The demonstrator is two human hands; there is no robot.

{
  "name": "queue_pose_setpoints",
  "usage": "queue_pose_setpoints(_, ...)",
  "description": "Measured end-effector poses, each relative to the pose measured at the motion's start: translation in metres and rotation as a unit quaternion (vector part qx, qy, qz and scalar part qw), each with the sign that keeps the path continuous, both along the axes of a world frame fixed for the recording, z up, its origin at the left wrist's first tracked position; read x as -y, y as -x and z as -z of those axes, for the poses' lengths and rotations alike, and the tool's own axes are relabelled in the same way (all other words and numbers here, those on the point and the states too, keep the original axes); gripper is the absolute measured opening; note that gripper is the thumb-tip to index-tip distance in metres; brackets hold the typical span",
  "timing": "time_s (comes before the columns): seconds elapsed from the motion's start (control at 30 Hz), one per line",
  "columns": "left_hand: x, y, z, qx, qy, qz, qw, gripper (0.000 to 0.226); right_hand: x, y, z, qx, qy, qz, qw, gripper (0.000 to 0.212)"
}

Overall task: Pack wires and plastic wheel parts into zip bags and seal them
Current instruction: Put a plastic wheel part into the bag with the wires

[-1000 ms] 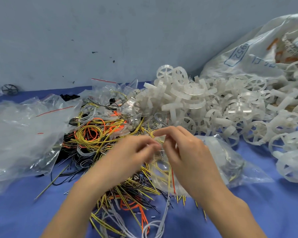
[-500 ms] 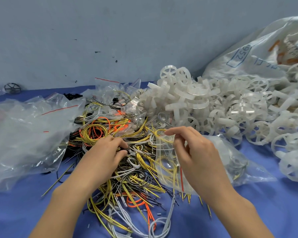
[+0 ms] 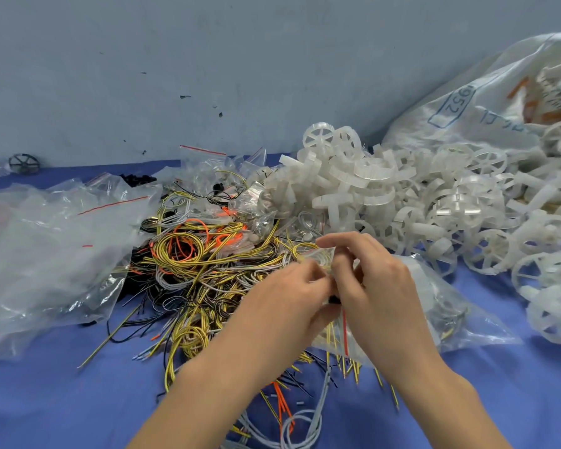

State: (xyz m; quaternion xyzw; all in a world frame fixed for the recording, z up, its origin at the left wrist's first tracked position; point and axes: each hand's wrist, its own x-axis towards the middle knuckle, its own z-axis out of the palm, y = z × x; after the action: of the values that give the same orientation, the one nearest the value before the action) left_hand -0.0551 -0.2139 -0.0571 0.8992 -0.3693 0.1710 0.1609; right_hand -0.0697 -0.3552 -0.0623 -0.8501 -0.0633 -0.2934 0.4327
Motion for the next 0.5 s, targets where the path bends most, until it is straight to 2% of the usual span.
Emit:
queue_pose_setpoints(0.17,0.007,-0.007,-0.001,-0.065,0.049,0.025,0.996,0.016,0.009,-0.001,-0.001,0.022,-0.012,0.0,1.0,0.024)
queue_pose_setpoints(0.3,-0.014,-0.022,-0.007,-0.067,0.102,-0.023,0.992,0.021,0.015,0.005,0.0,0.026,-0.003,-0.001,1.0,0.021)
queue_pose_setpoints(0.4,-0.024,-0.028,-0.003,-0.09,0.074,-0.05,0.992,0.025,0.018,0.015,0.003,0.032,0.025,-0.006,0.999,0.02)
queue_pose_setpoints(0.5,-0.02,-0.032,0.004,-0.085,0.036,-0.063,0.994,0.041,0.021,0.031,0.011,0.062,0.102,-0.027,0.992,0.027)
